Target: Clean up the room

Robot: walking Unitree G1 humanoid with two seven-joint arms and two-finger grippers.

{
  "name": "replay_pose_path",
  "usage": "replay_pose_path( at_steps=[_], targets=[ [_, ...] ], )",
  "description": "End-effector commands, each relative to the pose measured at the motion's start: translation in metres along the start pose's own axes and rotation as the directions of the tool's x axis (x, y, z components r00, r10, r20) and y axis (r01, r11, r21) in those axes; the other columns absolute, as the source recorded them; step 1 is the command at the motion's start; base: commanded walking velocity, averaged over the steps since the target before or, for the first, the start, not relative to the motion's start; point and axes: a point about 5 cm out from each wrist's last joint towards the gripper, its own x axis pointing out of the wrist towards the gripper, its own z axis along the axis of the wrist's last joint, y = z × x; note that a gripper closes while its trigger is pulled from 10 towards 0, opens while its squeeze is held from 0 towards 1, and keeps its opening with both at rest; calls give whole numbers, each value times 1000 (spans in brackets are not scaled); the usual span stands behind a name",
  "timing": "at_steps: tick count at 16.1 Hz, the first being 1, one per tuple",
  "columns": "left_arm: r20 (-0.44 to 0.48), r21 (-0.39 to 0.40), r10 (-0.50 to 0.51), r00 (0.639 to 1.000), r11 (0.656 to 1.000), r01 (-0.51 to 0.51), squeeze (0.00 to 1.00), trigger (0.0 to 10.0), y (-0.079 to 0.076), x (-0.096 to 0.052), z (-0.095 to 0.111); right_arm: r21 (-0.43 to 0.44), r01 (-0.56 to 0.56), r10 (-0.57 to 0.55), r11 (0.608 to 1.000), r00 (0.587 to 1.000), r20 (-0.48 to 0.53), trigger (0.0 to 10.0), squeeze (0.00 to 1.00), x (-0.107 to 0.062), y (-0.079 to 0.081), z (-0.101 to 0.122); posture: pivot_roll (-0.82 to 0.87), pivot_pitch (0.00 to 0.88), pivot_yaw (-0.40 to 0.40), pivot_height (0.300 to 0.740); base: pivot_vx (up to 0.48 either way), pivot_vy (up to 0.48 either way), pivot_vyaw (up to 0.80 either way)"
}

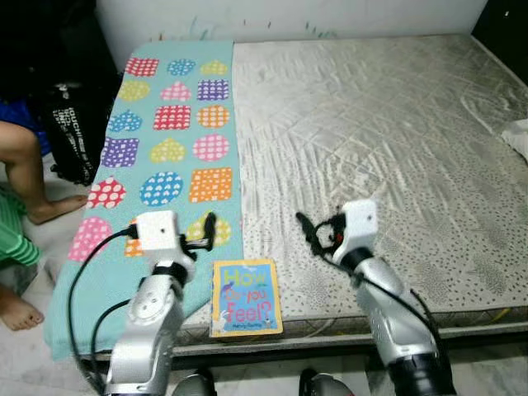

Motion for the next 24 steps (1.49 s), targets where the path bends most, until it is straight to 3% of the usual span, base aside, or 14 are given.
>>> replay_pose_path(
  at_steps=[1, 4, 6, 7, 24],
  targets=[
    [-10, -1, 4, 1000, 1000, -4, 0, 10000, 3, -2, -1, 3, -20, 20, 1000, 1000, 14, 10000, 0, 0, 4, 4, 21, 199, 0, 718, 0, 0, 0],
    [-9, 1, -9, 1000, 1000, 9, 0, 10000, -1, -1, 0, 3, -25, 25, 1000, 1000, 17, 10000, 0, 3, 5, 6, 18, 199, -3, 718, 0, 0, 0],
    [-12, -73, -69, 998, 995, 68, 0, 10000, -8, -3, 0, -7, -25, 25, 1000, 1000, 14, 10000, 0, 3, 2, 8, 15, 205, -7, 718, 0, 0, 0],
    [-16, -54, -61, 998, 997, 60, 0, 10000, -8, -4, -1, -36, -22, 21, 999, 1000, -1, 10000, 0, 2, 0, 6, 14, 206, -8, 718, 0, 0, 0],
    [-19, -58, -60, 998, 997, 58, 0, 10000, -7, 0, 1, -10, -47, 47, 999, 999, -2, 10000, 0, 1, 6, 5, 10, 225, -9, 718, 0, 0, 0]
  ],
)
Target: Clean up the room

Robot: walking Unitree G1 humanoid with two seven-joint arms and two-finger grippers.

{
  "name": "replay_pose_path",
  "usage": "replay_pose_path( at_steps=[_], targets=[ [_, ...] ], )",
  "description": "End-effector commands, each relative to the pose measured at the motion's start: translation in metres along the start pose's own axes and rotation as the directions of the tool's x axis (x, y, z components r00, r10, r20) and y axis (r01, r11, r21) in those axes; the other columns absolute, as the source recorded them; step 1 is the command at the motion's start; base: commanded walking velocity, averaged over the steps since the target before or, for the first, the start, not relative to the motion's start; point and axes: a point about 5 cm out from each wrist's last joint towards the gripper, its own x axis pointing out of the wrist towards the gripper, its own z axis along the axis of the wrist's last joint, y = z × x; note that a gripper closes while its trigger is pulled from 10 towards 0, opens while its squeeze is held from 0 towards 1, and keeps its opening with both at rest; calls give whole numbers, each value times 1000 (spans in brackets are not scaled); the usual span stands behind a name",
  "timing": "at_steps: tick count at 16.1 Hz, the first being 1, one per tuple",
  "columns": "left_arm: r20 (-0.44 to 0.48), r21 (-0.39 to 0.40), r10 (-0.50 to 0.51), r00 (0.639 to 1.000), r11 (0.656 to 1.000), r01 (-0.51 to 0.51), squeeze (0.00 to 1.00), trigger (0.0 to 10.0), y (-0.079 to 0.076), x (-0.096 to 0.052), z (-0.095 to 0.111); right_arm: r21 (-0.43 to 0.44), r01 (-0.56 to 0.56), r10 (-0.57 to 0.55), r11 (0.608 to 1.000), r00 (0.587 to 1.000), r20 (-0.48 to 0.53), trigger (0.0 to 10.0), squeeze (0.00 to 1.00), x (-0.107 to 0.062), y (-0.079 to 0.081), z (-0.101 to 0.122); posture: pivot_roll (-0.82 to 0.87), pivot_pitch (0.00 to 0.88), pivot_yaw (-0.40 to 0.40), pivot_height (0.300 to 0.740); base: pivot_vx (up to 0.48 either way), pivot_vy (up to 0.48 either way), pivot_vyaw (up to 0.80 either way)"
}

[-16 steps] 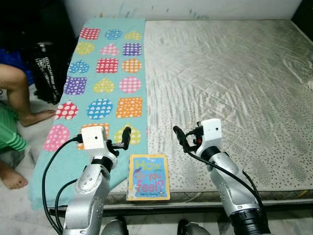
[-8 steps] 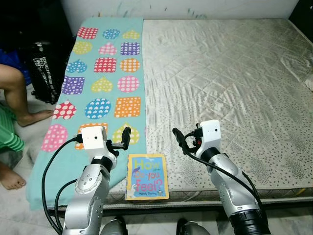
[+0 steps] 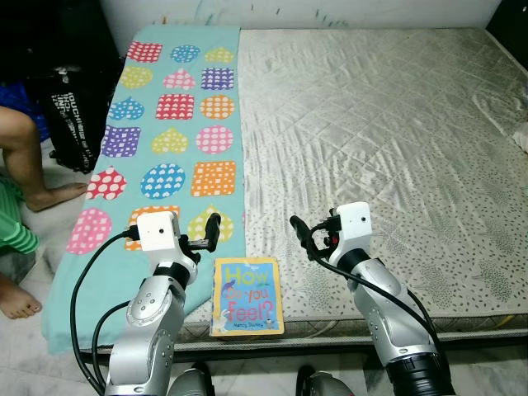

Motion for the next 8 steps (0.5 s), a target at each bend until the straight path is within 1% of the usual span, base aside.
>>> replay_pose_path(
  at_steps=[1, 5, 7, 8],
  targets=[
    [-4, 10, 3, 1000, 1000, -3, 0, 10000, 1, 0, 1, 0, -17, 17, 1000, 1000, 6, 10000, 0, -1, 4, 2, 10, 226, -8, 718, 0, 0, 0],
    [-4, 13, 2, 1000, 1000, -2, 0, 10000, 2, 1, 1, 0, -20, 20, 1000, 1000, 5, 10000, 0, 0, 4, 2, 11, 225, -8, 683, 0, 0, 0],
    [-3, 14, 2, 1000, 1000, -2, 0, 10000, 2, 1, 1, 0, -20, 20, 1000, 1000, 6, 10000, 0, 0, 4, 2, 10, 225, -7, 653, 0, 0, 0],
    [-3, 14, 2, 1000, 1000, -2, 0, 10000, 2, 1, 1, 0, -20, 20, 1000, 1000, 6, 10000, 0, 0, 4, 2, 10, 225, -7, 653, 0, 0, 0]
  ],
)
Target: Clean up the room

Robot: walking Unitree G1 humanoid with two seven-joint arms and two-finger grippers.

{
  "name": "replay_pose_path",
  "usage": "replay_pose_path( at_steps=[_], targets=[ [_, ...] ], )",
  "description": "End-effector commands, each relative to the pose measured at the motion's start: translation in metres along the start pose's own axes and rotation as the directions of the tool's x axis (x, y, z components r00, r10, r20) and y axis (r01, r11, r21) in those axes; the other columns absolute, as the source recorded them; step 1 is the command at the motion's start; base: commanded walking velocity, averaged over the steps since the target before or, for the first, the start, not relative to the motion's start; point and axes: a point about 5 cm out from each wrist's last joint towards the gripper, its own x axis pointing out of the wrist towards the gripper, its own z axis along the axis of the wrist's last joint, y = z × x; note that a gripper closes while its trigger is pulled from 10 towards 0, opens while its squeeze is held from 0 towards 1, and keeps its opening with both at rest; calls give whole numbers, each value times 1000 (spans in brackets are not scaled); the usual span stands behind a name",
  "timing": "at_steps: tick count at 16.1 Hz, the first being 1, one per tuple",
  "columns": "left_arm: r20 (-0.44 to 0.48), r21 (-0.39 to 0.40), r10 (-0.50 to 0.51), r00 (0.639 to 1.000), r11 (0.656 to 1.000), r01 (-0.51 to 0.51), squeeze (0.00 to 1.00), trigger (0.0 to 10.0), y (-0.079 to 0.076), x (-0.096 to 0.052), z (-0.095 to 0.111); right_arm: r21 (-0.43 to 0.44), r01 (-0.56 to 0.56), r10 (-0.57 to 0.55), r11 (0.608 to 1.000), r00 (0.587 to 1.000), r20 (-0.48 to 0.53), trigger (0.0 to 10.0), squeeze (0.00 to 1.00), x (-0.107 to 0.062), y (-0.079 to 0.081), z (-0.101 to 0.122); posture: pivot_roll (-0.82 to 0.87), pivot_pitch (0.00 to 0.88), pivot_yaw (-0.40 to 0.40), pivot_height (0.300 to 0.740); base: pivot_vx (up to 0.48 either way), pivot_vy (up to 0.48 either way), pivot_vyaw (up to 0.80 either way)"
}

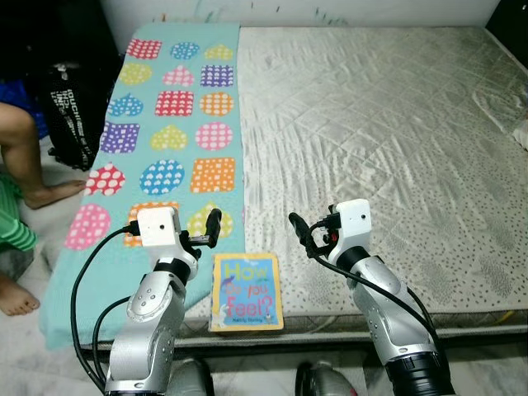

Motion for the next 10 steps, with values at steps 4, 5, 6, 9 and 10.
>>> replay_pose_path(
  at_steps=[4, 5, 6, 9, 10],
  targets=[
    [-16, 7, 12, 1000, 1000, -12, 0, 10000, 3, -2, -4, 4, -10, 10, 1000, 1000, -13, 10000, 0, -2, 2, -4, 9, 226, -8, 628, 0, 0, 0],
    [-15, 7, 12, 1000, 1000, -12, 0, 10000, 2, -2, -3, 3, -9, 9, 1000, 1000, -13, 10000, 0, -2, 2, -4, 9, 226, -9, 628, 0, 0, 0],
    [-13, 7, 14, 1000, 1000, -13, 0, 10000, 3, -2, -3, 1, -7, 7, 1000, 1000, -15, 10000, 0, -2, 1, -4, 10, 226, -9, 628, 0, 0, 0],
    [1, 2, 9, 1000, 1000, -9, 0, 10000, 2, -3, -2, 0, -9, 9, 1000, 1000, -17, 10000, 0, -2, 2, -4, 10, 222, -9, 628, 0, 0, 0],
    [-2, 3, 8, 1000, 1000, -7, 0, 10000, 2, -3, -2, -2, -13, 13, 1000, 1000, -16, 10000, 0, -2, 2, -5, 9, 221, -9, 628, 0, 0, 0]
  ],
)
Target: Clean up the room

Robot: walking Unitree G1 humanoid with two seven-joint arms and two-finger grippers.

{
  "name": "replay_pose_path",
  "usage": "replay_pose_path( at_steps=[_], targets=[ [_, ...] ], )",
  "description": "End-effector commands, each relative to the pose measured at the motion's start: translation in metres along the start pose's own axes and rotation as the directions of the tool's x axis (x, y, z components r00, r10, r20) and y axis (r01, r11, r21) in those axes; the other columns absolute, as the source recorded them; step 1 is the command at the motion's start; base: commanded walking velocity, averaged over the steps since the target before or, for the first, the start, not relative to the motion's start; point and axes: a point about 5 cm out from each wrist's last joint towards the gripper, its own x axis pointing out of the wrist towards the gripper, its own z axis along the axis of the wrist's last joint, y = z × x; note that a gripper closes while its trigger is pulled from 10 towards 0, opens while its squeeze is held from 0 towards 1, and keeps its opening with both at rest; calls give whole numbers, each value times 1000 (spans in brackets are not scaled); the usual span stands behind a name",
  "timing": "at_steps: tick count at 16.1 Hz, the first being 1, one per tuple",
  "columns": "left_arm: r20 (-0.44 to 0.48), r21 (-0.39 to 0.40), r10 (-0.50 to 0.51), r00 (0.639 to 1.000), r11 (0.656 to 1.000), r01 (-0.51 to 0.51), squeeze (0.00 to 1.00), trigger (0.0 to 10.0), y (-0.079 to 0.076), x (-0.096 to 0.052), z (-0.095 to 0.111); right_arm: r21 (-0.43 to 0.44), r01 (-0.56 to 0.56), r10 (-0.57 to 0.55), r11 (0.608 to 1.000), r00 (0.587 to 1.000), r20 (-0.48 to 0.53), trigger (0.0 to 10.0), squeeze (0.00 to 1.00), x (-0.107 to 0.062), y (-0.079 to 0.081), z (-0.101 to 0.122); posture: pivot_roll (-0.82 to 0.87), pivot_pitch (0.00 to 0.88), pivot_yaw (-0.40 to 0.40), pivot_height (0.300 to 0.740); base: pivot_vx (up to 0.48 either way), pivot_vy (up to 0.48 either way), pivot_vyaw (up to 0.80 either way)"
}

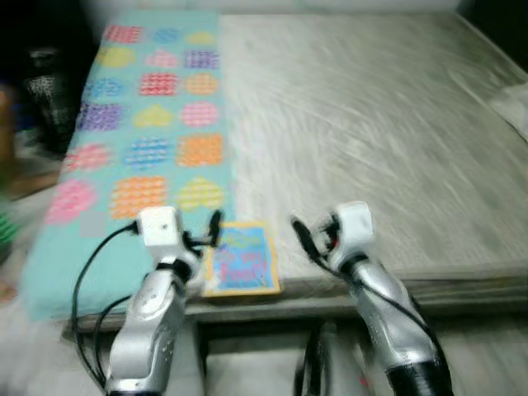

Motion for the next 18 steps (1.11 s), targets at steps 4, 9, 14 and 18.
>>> replay_pose_path(
  at_steps=[4, 9, 14, 18],
  targets=[
    [-47, 1, 21, 999, 1000, -21, 0, 10000, 6, -5, -11, -3, -31, 31, 1000, 1000, -3, 10000, 0, 1, 6, -1, 8, 216, -9, 628, 0, 0, 0],
    [-45, -7, 18, 999, 1000, -18, 0, 10000, 5, -5, -11, -5, -44, 44, 999, 999, -2, 10000, 0, 1, 8, -1, 7, 215, -12, 623, 0, 0, 0],
    [-48, -10, 19, 999, 1000, -20, 0, 10000, 6, -5, -12, -4, -57, 57, 998, 998, 2, 10000, 0, 0, 9, -1, 5, 222, -13, 568, 0, 0, 0],
    [-44, -13, 23, 999, 1000, -23, 0, 10000, 6, -5, -11, -5, -52, 52, 999, 999, -3, 10000, 0, 0, 9, -2, 6, 227, -15, 558, 0, 0, 0]
  ],
)
